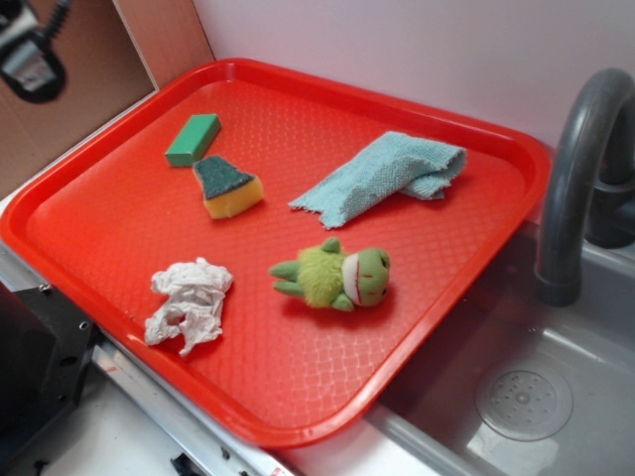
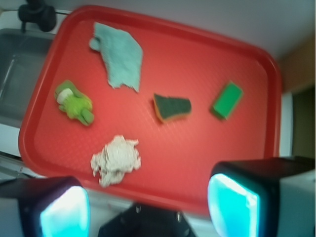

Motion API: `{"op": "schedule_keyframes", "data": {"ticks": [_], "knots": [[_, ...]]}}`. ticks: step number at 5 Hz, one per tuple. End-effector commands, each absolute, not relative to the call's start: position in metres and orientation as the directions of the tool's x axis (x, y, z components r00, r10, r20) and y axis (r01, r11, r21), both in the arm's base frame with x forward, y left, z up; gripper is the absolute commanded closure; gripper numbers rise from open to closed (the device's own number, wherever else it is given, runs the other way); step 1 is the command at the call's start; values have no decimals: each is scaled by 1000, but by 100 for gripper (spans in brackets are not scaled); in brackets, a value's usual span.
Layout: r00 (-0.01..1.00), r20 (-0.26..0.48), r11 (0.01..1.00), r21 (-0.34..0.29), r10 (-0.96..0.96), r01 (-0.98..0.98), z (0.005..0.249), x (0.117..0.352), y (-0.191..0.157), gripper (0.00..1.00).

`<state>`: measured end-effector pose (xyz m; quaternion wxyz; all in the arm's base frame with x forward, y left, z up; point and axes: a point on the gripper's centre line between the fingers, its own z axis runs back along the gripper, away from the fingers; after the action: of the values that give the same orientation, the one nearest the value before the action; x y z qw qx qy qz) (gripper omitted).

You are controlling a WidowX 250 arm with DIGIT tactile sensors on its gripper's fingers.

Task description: Grab the green animal.

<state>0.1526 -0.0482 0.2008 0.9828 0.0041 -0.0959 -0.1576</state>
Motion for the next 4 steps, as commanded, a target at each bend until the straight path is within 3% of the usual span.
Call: {"op": "schedule_keyframes", "data": {"ticks": [1, 2, 4], "knots": [[778, 280, 819, 63, -563, 570, 158, 190, -106, 0], [720, 311, 771, 70, -620, 633, 137, 203, -125, 0], [656, 234, 682, 48, -718, 730, 84, 219, -149, 0]]}}
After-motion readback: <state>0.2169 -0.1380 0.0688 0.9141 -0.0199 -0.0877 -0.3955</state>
